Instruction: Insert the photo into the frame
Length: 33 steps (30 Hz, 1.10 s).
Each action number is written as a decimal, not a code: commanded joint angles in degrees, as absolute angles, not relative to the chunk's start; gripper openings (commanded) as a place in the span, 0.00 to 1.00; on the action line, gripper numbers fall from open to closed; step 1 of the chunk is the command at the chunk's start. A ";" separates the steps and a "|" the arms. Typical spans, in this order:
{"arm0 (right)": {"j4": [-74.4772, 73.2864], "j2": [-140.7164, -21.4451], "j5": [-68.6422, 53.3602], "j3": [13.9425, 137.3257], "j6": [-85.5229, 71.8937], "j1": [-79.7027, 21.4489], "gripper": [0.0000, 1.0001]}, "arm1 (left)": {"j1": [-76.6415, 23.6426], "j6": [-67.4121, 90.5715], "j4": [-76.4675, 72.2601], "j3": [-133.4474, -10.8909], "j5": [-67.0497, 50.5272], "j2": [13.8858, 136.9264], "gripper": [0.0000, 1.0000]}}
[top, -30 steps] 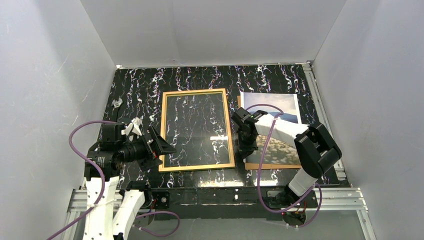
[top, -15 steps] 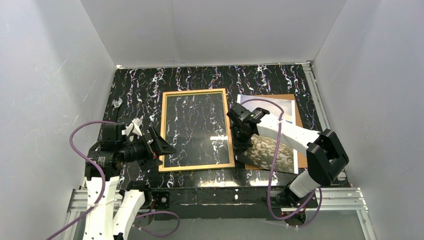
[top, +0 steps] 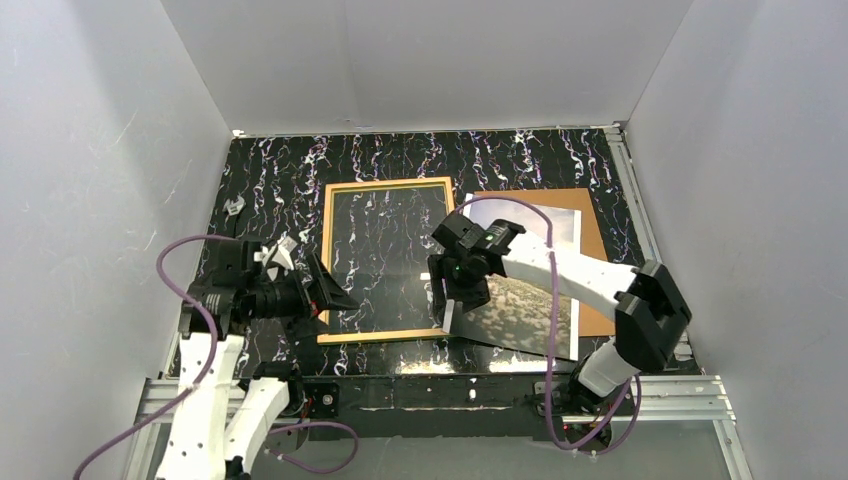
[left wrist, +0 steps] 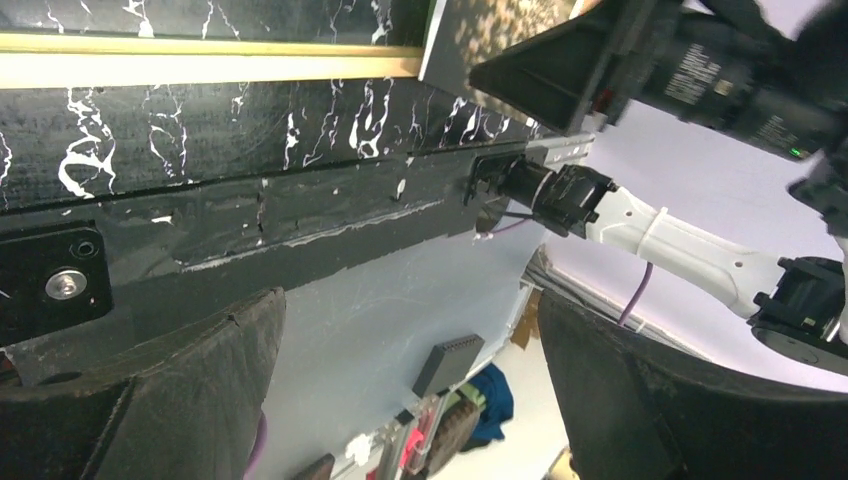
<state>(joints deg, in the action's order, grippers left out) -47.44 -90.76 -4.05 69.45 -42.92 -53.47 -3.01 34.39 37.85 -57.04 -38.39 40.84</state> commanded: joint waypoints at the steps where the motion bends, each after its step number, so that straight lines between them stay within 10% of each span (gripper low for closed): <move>1: -45.23 -82.80 -3.34 67.69 -44.78 -53.32 0.76 | -5.79 32.70 41.40 -55.47 -42.02 46.01 0.98; 13: -39.84 -72.07 -11.45 56.09 -46.28 -46.22 0.80 | -33.28 40.39 26.69 -53.98 -26.80 63.80 0.94; 33: -42.37 -48.00 -23.11 35.55 -41.55 -22.49 0.83 | -51.66 42.18 10.27 -68.40 -15.73 96.45 0.81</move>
